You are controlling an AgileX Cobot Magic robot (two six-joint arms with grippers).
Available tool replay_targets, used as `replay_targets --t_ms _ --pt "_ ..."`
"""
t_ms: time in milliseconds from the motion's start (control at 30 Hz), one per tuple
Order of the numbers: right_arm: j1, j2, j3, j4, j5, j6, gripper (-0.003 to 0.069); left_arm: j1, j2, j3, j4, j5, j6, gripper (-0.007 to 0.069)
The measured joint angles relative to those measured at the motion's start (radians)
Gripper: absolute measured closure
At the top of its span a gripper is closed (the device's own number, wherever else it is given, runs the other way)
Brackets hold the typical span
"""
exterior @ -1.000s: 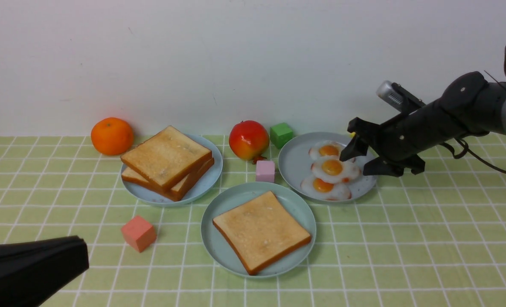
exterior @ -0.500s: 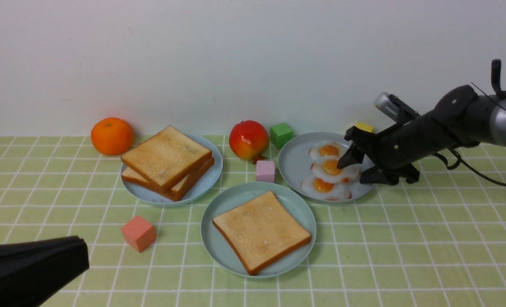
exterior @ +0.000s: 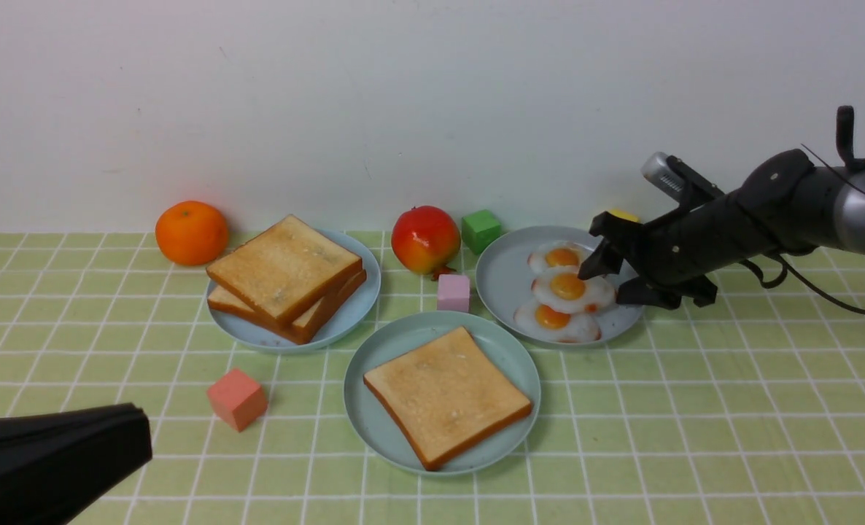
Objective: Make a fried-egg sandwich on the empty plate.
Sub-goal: Use the right arm to grab a fried egg
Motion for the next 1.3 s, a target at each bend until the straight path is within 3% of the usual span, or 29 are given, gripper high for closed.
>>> replay_targets --t_ms 1033,1200,1267,1300 --pt "0.0 0.022 -0.01 0.052 0.008 -0.004 0.0206 0.0 0.0 0.0 -0.026 0.0 0.0 0.0638" --pt "-0.001 0.025 -0.01 0.052 0.009 -0.038 0.0318 0.0 0.0 0.0 -0.026 0.0 0.0 0.0638" --pt "-0.001 0.025 -0.009 0.05 0.012 -0.042 0.038 0.0 0.0 0.0 -0.026 0.0 0.0 0.0638" --pt "-0.001 0.024 -0.008 0.051 0.014 -0.045 0.0445 0.0 0.0 0.0 -0.026 0.0 0.0 0.0638"
